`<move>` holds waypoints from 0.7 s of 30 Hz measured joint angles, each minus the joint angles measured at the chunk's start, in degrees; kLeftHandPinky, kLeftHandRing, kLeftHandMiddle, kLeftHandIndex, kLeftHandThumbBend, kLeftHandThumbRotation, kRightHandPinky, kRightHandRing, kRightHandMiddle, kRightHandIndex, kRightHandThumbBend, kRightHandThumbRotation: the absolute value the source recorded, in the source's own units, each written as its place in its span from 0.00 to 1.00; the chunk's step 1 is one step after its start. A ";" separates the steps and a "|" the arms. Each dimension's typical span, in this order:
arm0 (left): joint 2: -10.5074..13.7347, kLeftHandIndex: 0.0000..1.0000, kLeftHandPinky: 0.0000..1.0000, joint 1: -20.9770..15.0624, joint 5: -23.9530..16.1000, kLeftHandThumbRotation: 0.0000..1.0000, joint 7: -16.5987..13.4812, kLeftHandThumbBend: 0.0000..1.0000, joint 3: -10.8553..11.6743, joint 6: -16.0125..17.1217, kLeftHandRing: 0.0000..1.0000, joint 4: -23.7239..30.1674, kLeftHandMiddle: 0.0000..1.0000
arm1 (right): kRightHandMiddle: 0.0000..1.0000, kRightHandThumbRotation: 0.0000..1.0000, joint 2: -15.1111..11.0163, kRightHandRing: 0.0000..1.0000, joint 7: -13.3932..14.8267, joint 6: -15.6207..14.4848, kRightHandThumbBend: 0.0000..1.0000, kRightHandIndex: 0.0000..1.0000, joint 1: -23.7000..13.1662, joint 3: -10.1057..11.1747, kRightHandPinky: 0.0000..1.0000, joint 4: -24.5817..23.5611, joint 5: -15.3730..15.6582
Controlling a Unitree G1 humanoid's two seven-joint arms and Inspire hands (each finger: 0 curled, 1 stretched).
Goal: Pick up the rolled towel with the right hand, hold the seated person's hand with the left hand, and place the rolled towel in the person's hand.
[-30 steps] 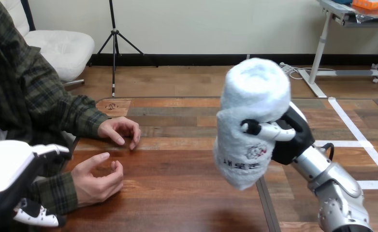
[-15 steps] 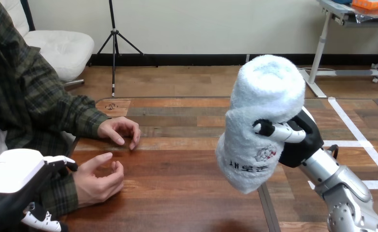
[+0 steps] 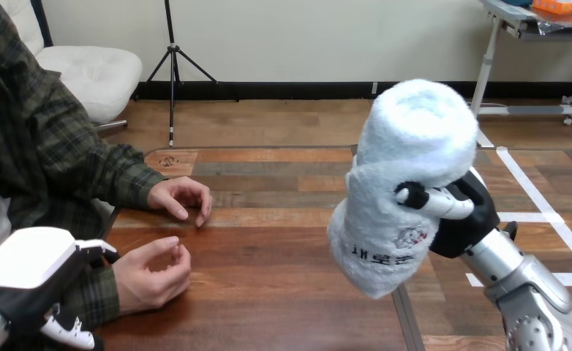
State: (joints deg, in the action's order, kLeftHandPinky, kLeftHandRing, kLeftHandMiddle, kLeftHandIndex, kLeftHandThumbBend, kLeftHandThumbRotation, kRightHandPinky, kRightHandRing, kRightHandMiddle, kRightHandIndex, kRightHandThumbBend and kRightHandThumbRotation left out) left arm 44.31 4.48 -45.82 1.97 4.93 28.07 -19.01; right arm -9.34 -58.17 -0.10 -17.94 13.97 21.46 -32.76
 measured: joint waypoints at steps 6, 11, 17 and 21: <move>0.52 0.74 0.62 -2.82 -0.50 0.10 -2.31 1.00 -2.08 0.06 0.67 -3.93 0.72 | 0.21 0.00 0.02 0.15 0.41 -2.63 0.82 0.21 1.67 -0.07 0.09 -4.35 -1.67; 0.70 0.74 0.62 -4.89 -0.49 0.07 -3.94 1.00 -3.62 0.12 0.66 -6.76 0.72 | 0.22 0.00 0.00 0.15 0.93 -4.54 0.84 0.20 3.18 -0.07 0.09 -8.26 -3.20; 0.75 0.73 0.61 -7.06 -0.59 0.04 -6.16 1.00 -5.69 0.47 0.66 -9.62 0.71 | 0.22 0.00 -0.04 0.15 2.08 -6.37 0.85 0.20 4.91 -0.07 0.09 -13.03 -4.74; 0.81 0.72 0.60 -8.61 -0.97 0.03 -8.27 1.00 -7.28 1.01 0.65 -11.94 0.71 | 0.22 0.00 -0.05 0.15 2.79 -6.85 0.85 0.20 6.15 -0.03 0.09 -16.10 -5.73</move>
State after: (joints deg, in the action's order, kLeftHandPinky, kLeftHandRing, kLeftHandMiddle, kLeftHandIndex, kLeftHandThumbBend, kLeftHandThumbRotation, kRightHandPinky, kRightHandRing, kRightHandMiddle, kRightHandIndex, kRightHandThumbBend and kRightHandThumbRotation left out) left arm 45.12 -4.13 -46.79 -6.29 -2.35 29.08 -30.95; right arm -9.39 -55.38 -6.95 -11.79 13.94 5.36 -38.49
